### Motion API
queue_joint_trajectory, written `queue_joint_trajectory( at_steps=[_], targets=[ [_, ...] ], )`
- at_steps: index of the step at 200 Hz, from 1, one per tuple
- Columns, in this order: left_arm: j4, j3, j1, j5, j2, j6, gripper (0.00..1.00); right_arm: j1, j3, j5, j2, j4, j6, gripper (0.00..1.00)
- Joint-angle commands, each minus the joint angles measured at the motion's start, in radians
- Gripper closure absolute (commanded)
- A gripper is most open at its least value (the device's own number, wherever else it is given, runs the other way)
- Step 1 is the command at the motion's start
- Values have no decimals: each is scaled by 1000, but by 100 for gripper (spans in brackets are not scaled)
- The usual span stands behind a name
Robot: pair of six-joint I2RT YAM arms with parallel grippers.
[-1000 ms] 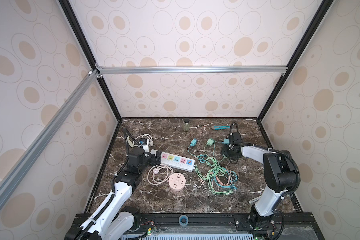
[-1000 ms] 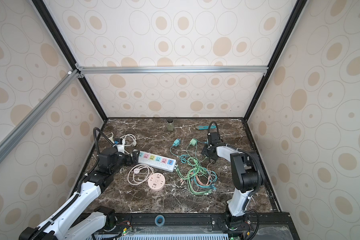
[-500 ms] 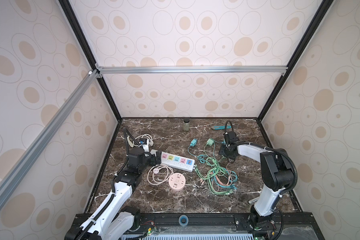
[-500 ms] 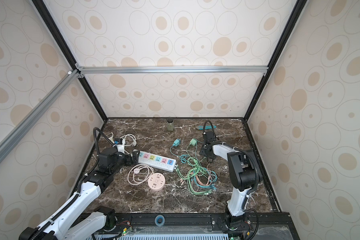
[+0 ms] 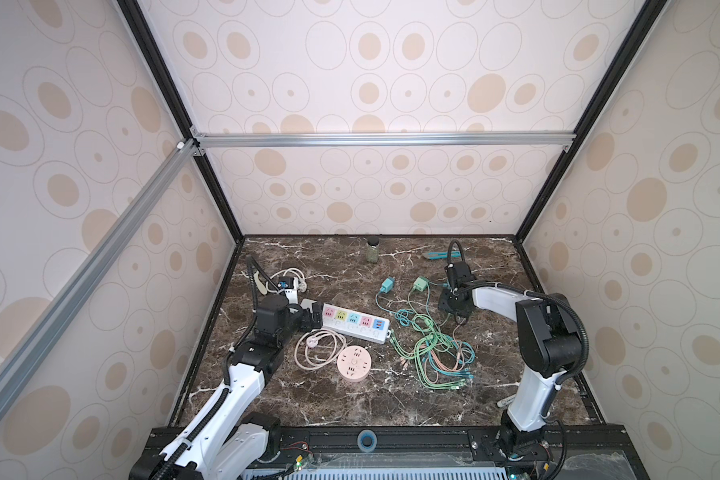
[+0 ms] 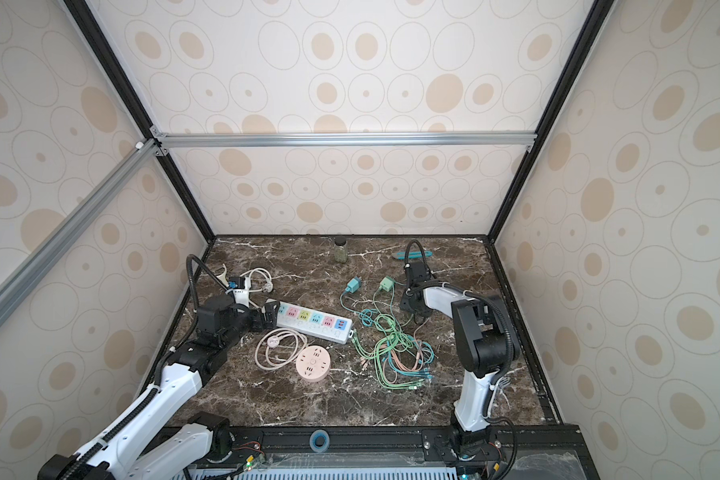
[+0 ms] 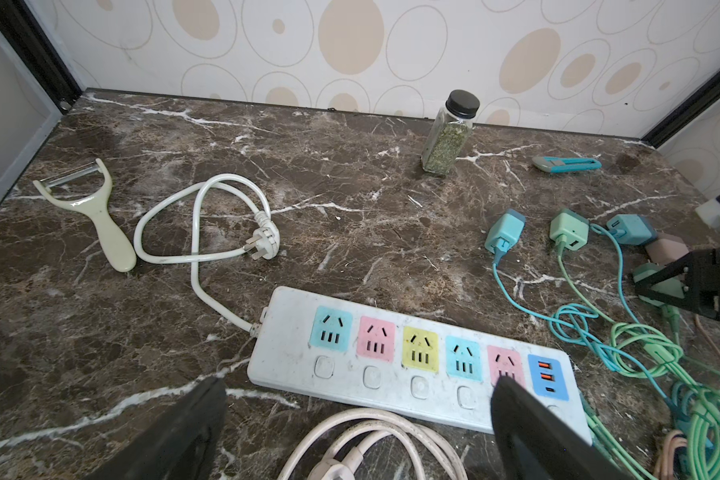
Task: Insert the plug
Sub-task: 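Close the right gripper on the green charger plug and lift it, then carry the green plug toward the left gripper while the left gripper reaches to meet it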
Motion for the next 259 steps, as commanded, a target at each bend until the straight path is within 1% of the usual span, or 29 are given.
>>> queue_joint_trajectory(
  at_steps=[1,30,65,105,109,123,146,174,178,183,213,236,259],
  targets=[
    [-8,23,-6,6,3,-10,1,12,10,12,4,-26,-28,52],
    [-4,25,-5,15,13,-12,1,25,4,2,-21,-18,-91,58],
    [-5,26,-6,28,23,-16,1,27,-1,-27,-63,-14,-182,69],
    [-6,29,-6,55,27,-33,1,27,-27,-84,-162,10,-312,73],
    [-5,31,-5,63,26,-33,1,53,-31,-88,-176,12,-329,73],
    [1,37,-5,119,31,-35,1,70,-42,-105,-220,19,-393,73],
    [10,62,-6,247,56,-45,1,112,-60,-136,-294,29,-517,71],
    [52,86,-7,403,93,-75,1,205,-75,-112,-363,35,-667,71],
    [64,86,-7,410,97,-84,1,216,-75,-113,-371,35,-679,71],
    [79,86,-7,454,103,-96,1,228,-76,-115,-380,35,-692,71],
    [206,67,-13,595,123,-189,2,295,-88,-148,-439,52,-756,70],
    [272,61,-25,669,136,-238,2,334,-95,-171,-486,64,-794,70],
    [291,73,-48,722,155,-251,2,375,-102,-174,-525,77,-840,69]
  ],
)
